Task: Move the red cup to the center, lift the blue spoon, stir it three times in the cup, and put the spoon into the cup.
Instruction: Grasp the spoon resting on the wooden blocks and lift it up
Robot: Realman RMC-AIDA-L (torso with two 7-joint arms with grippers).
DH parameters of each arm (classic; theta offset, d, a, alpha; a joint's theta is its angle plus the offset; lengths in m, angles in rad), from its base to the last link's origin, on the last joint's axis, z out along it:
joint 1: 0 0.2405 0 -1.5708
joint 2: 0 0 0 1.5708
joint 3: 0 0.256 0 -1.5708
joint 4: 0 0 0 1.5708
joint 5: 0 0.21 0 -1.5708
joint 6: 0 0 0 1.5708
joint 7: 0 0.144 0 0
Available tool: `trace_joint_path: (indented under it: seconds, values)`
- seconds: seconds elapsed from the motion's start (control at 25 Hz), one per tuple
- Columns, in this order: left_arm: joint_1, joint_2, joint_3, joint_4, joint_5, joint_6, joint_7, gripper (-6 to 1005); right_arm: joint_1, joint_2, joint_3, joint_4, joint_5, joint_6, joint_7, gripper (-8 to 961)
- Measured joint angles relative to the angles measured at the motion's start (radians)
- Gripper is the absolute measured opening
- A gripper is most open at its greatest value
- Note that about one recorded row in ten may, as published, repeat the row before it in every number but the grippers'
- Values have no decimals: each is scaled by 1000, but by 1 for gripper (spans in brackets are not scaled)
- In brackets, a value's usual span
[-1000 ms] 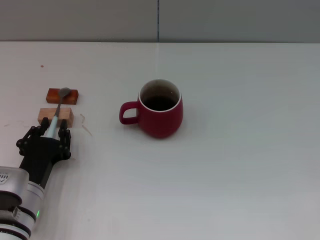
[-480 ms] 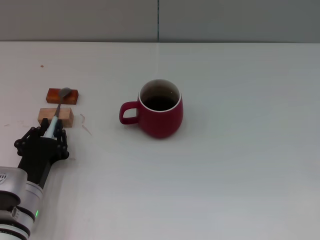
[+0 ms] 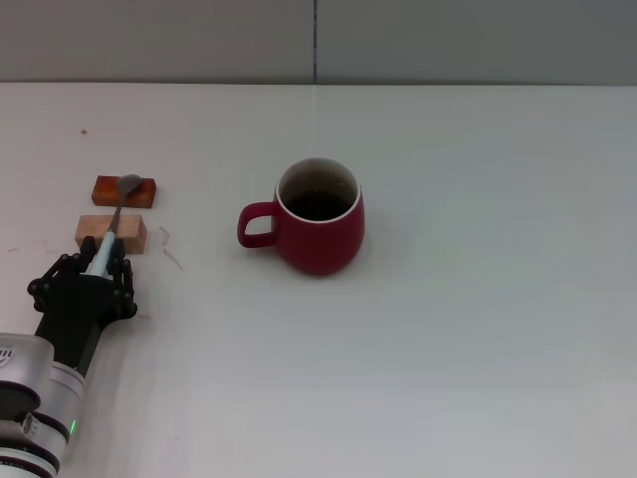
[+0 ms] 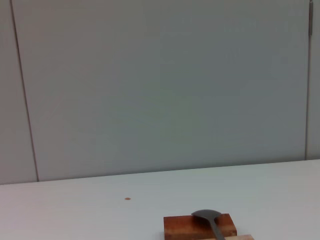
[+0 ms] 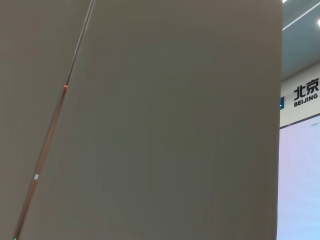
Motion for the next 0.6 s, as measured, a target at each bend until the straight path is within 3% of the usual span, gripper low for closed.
trace_joint_path:
  seconds: [0.6]
  values:
    - [-4,-1,-2,-2,0,-9,0,245,-1,0,0,0,-1,-1,0,679]
